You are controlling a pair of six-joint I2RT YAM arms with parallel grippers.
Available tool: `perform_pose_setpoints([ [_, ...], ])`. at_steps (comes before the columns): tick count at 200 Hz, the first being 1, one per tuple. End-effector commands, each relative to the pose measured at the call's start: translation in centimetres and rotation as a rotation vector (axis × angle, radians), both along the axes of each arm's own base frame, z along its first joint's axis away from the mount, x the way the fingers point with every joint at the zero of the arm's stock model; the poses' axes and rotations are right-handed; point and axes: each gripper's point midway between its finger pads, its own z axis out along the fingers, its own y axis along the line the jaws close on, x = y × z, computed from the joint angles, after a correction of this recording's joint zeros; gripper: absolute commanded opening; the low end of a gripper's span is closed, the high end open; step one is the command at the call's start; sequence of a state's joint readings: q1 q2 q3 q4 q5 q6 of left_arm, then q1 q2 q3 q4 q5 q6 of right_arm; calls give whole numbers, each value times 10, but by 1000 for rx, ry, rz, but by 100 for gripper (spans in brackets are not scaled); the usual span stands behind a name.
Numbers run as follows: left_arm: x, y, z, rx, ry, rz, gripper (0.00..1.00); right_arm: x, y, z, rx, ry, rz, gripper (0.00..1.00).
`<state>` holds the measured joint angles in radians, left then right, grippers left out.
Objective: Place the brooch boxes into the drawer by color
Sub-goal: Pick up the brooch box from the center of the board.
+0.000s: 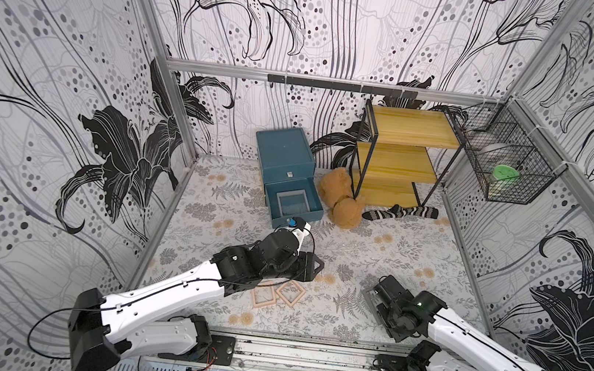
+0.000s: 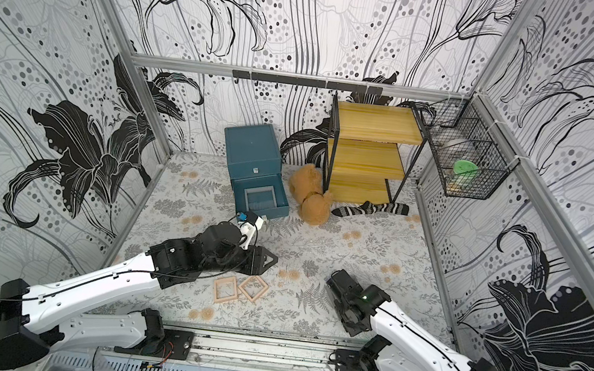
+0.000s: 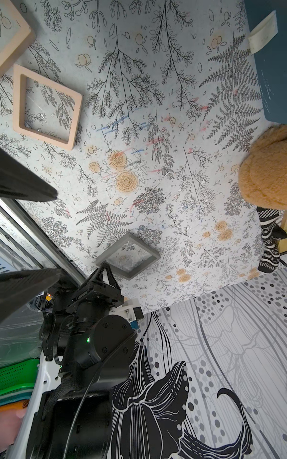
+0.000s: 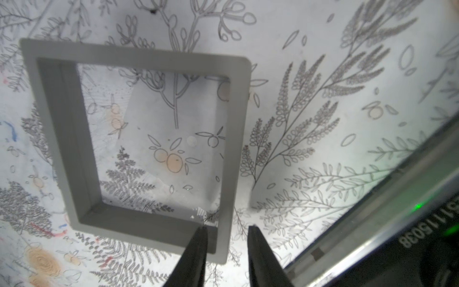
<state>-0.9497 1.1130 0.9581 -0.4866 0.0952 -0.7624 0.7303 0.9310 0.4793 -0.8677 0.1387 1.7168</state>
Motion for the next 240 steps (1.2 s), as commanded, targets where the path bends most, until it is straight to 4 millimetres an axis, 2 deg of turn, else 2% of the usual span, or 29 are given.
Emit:
perform_pose_setpoints([
  [1, 0, -7, 8, -39, -19, -11, 49, -1, -7, -5, -23, 3, -26, 31],
  [91, 0, -11, 9, -44, -20, -18, 49, 3, -9, -9, -32, 24, -21, 21],
  [172, 1, -13, 8, -46, -17, -22, 49, 3, -7, -14, -33, 40, -15, 21],
  [227, 1, -13, 9, -47, -19, -19, 49, 6, -9, -8, -56, 33, -8, 0],
  [240, 1, -13, 10, -52, -20, -18, 49, 6, -9, -7, -65, 38, -5, 0],
])
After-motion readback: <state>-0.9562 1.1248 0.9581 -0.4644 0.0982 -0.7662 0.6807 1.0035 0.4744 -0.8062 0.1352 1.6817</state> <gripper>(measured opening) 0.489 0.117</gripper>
